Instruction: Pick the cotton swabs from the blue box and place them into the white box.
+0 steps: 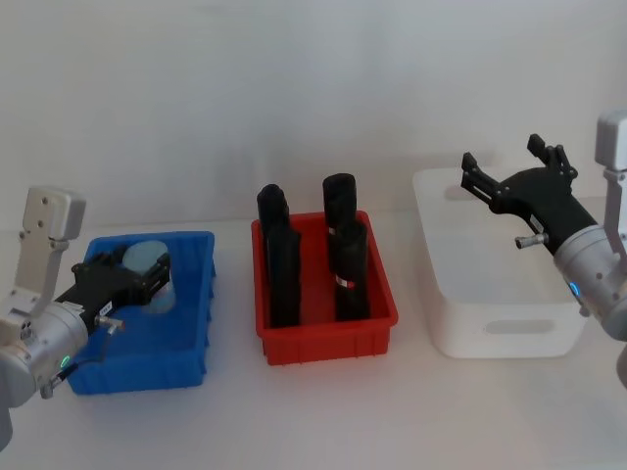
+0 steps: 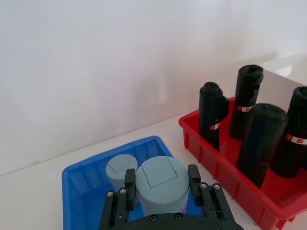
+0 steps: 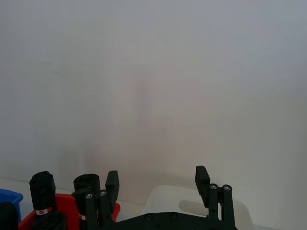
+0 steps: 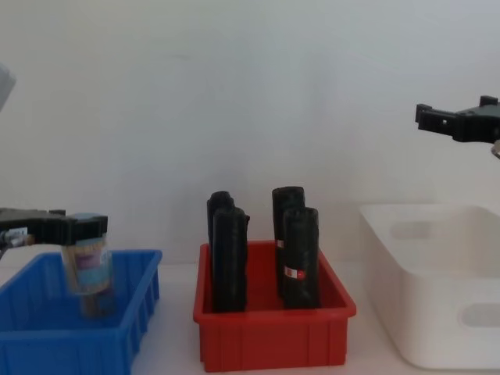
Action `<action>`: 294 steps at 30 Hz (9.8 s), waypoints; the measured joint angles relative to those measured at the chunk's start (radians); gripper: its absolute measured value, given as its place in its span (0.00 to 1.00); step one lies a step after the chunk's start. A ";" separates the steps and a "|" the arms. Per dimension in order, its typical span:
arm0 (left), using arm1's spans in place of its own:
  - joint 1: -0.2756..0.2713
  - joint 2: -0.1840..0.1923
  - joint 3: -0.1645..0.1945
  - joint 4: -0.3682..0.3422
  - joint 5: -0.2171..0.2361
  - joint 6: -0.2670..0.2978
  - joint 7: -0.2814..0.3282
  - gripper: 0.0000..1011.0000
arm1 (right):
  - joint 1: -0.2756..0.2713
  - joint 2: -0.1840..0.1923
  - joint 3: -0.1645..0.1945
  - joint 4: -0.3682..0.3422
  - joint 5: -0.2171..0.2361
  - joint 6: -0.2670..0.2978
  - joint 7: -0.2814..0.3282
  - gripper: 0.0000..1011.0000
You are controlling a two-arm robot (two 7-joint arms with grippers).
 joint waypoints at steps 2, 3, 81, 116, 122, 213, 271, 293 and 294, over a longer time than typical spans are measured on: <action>0.002 0.005 -0.003 -0.026 0.002 0.013 -0.009 0.65 | 0.000 0.000 0.000 0.000 0.000 0.000 0.000 0.99; 0.002 0.010 -0.005 -0.047 0.003 0.026 -0.019 0.65 | 0.000 0.000 0.000 0.000 0.000 0.000 0.000 0.99; -0.105 -0.013 0.055 -0.307 0.033 0.237 -0.412 0.65 | -0.005 0.029 -0.021 -0.041 0.027 -0.004 0.361 0.99; -0.106 -0.013 0.055 -0.307 0.033 0.237 -0.414 0.65 | 0.054 0.011 -0.101 0.010 0.058 0.060 0.770 0.99; -0.106 -0.013 0.055 -0.307 0.033 0.237 -0.414 0.65 | 0.062 0.011 -0.106 0.025 0.048 0.068 0.774 0.99; -0.106 -0.014 0.055 -0.307 0.033 0.236 -0.414 0.72 | 0.214 -0.077 -0.191 0.293 0.076 -0.082 0.665 0.64; -0.106 -0.013 0.055 -0.307 0.033 0.237 -0.414 0.99 | 0.155 0.032 -0.084 0.286 0.046 -0.005 0.261 0.64; -0.106 -0.013 0.055 -0.307 0.033 0.237 -0.414 0.99 | 0.173 0.050 -0.034 0.383 0.022 0.098 0.023 0.90; -0.106 -0.013 0.055 -0.307 0.033 0.237 -0.414 0.99 | 0.175 0.050 -0.033 0.386 0.021 0.099 0.019 0.93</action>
